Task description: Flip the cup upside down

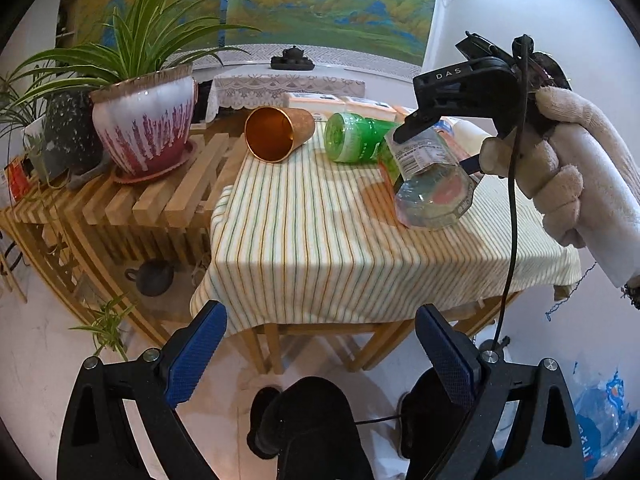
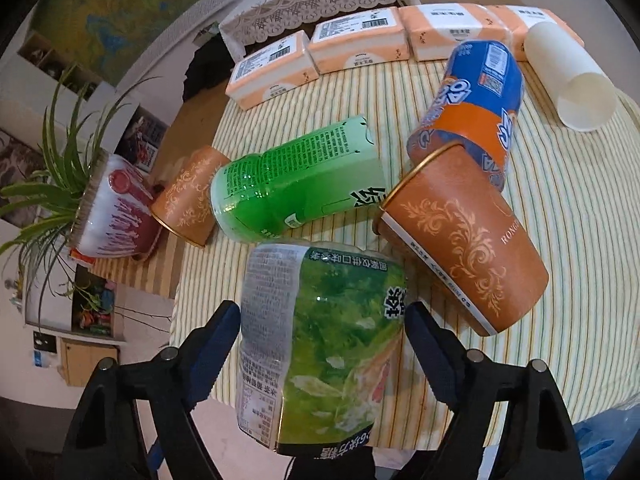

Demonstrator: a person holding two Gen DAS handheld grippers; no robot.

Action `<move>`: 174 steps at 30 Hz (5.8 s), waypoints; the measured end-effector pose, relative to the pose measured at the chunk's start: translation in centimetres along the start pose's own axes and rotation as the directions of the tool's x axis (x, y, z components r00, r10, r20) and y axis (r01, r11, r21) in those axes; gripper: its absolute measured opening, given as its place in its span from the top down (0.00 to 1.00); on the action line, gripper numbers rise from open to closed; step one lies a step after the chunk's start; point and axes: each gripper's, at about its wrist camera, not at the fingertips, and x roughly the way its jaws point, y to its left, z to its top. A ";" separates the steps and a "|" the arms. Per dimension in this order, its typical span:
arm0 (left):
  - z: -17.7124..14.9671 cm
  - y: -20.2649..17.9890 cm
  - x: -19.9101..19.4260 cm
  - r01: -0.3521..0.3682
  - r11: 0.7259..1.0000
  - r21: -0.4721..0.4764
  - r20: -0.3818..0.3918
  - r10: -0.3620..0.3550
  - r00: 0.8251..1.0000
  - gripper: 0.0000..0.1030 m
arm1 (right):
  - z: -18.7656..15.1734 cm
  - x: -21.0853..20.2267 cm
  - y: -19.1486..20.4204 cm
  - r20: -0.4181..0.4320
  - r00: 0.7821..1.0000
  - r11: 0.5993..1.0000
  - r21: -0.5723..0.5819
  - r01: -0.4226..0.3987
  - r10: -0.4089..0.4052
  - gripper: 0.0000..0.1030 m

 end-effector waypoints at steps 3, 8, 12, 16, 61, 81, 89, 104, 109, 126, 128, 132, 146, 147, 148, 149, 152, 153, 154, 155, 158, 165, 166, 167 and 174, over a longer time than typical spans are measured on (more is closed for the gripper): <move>0.0 -0.2 0.2 0.001 1.000 0.003 -0.005 -0.001 1.000 0.06 | 0.0 -0.1 0.0 -0.004 1.000 1.000 -0.011 -0.001 0.001 0.22; 0.1 -0.2 0.5 -0.004 1.000 -0.002 -0.012 0.004 1.000 0.06 | -0.7 -0.6 0.1 0.033 0.999 0.999 -0.041 -0.011 0.013 0.22; 0.1 -0.1 0.9 -0.007 1.000 -0.010 -0.024 0.007 1.000 0.06 | -1.8 -1.4 0.3 0.107 0.994 0.997 -0.075 -0.017 0.025 0.22; 0.1 -0.1 1.3 -0.012 1.000 -0.010 -0.033 0.011 0.999 0.06 | -3.5 -2.5 1.0 0.219 0.975 0.989 -0.147 -0.011 0.043 0.22; -0.2 -1.9 -2.4 -0.057 0.998 0.028 0.081 0.055 0.995 0.06 | -17.7 -4.2 2.1 0.683 0.728 0.865 -0.398 0.305 0.058 0.15; 2.6 -6.8 -10.1 -0.091 0.995 0.039 0.462 0.063 0.884 0.00 | -26.3 -16.2 0.2 0.834 0.529 0.917 -0.077 0.391 -0.155 0.14; 0.4 -9.8 -11.7 -0.115 0.990 0.082 0.486 0.061 0.872 0.00 | -28.5 -18.0 -0.9 0.872 0.457 0.922 -0.017 0.386 -0.175 0.14; -1.4 -10.2 -14.0 -0.102 0.993 0.059 0.521 0.057 0.851 0.00 | -31.4 -18.9 -0.5 0.898 0.404 0.914 -0.007 0.405 -0.172 0.06; -1.3 -10.6 -14.2 -0.107 0.992 0.063 0.526 0.058 0.848 0.00 | -31.5 -19.1 -0.4 0.899 0.403 0.914 -0.007 0.405 -0.171 0.06; -0.8 -10.7 -13.3 -0.101 0.993 0.065 0.511 0.053 0.858 0.00 | -30.8 -18.7 -0.8 0.889 0.422 0.916 -0.008 0.401 -0.177 0.06; -0.7 -10.7 -13.3 -0.099 0.993 0.067 0.509 0.051 0.859 0.00 | -30.7 -18.6 -0.8 0.889 0.423 0.917 -0.009 0.400 -0.176 0.06; -0.7 -10.6 -13.3 -0.097 0.993 0.067 0.508 0.049 0.860 0.00 | -30.7 -18.6 -0.8 0.888 0.427 0.920 -0.012 0.393 -0.171 0.06; -0.6 -10.8 -13.2 -0.098 0.993 0.073 0.506 0.047 0.861 0.00 | -30.8 -18.7 -0.9 0.890 0.420 0.917 -0.007 0.398 -0.176 0.06; -0.6 -10.8 -13.2 -0.098 0.993 0.073 0.506 0.047 0.861 0.00 | -30.9 -18.7 -1.0 0.890 0.421 0.918 -0.007 0.397 -0.176 0.06; -0.6 -10.8 -13.2 -0.098 0.993 0.073 0.506 0.048 0.861 0.00 | -30.8 -18.8 -1.0 0.889 0.423 0.918 -0.008 0.396 -0.174 0.06; -0.6 -10.8 -13.2 -0.097 0.993 0.073 0.506 0.047 0.861 0.00 | -30.8 -18.7 -1.0 0.888 0.426 0.919 -0.010 0.394 -0.173 0.06; -0.5 -10.9 -13.2 -0.098 0.993 0.071 0.506 0.049 0.861 0.00 | -30.7 -18.7 -0.9 0.886 0.430 0.919 -0.011 0.394 -0.174 0.06; -0.5 -10.9 -13.2 -0.097 0.993 0.071 0.506 0.048 0.861 0.00 | -30.6 -18.7 -0.9 0.885 0.431 0.919 -0.011 0.394 -0.174 0.06; -0.5 -10.9 -13.2 -0.097 0.993 0.071 0.506 0.048 0.861 0.00 | -30.6 -18.7 -0.9 0.886 0.431 0.919 -0.012 0.394 -0.174 0.06; -0.5 -10.9 -13.2 -0.098 0.993 0.071 0.506 0.049 0.861 0.00 | -30.6 -18.7 -0.9 0.886 0.430 0.919 -0.011 0.394 -0.174 0.06; -0.5 -10.9 -13.2 -0.096 0.993 0.070 0.508 0.047 0.860 0.00 | -30.5 -18.7 -1.0 0.886 0.431 0.920 -0.010 0.391 -0.173 0.06; -0.2 -10.8 -13.0 -0.095 0.993 0.066 0.514 0.048 0.857 0.00 | -30.4 -18.7 -1.0 0.888 0.425 0.921 -0.007 0.391 -0.173 0.06; -0.2 -10.8 -13.0 -0.094 0.994 0.063 0.515 0.048 0.856 0.00 | -30.4 -18.7 -1.0 0.888 0.425 0.920 -0.007 0.392 -0.174 0.06; -0.3 -10.7 -13.0 -0.093 0.994 0.061 0.516 0.049 0.855 0.00 | -30.4 -18.7 -1.0 0.889 0.424 0.919 -0.008 0.393 -0.174 0.06; -0.1 -10.6 -13.2 -0.089 0.994 0.059 0.527 0.045 0.849 0.00 | -30.4 -18.6 -1.0 0.888 0.425 0.919 -0.008 0.394 -0.175 0.06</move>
